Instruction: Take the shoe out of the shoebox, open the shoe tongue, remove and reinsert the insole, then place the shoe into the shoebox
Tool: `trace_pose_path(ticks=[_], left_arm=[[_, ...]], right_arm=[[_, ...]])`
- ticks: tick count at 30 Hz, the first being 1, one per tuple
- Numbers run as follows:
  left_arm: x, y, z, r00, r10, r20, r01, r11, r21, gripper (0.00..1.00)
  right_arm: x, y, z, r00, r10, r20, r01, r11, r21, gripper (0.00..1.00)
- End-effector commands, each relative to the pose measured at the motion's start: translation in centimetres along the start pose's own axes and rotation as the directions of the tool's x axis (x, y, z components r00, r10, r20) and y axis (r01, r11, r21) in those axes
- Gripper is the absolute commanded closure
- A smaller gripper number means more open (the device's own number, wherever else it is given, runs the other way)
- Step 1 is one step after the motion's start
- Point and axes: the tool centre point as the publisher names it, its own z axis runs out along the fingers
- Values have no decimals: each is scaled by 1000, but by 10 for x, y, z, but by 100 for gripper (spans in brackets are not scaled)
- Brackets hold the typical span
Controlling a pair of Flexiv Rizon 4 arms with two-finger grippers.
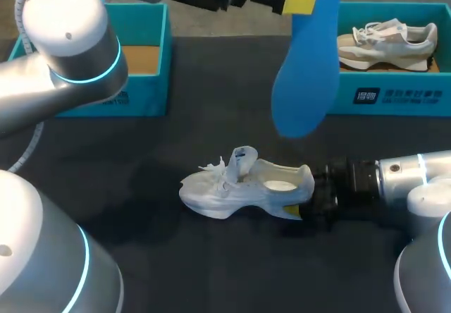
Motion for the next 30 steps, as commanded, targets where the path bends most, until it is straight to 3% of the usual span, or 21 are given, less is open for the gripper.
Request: trace_pose_path(ticks=[1, 8, 27, 30], left_arm=[[19, -9, -5, 999, -16, 30, 16, 1000, -7, 100], [37, -18, -3, 990, -140, -34, 141, 990, 20, 100], [37, -18, -3, 990, -140, -34, 141, 990, 20, 100], [45, -25, 0, 989, -136, -53, 137, 990, 29, 100]], right_arm=[[0, -1, 1, 1000, 0, 1, 0, 1000, 3, 100], [0, -1, 1, 1000, 0, 1, 0, 1000, 3, 100], [0, -1, 1, 1000, 0, 1, 0, 1000, 3, 100], [0, -1, 1, 1000, 0, 1, 0, 1000, 3, 100]])
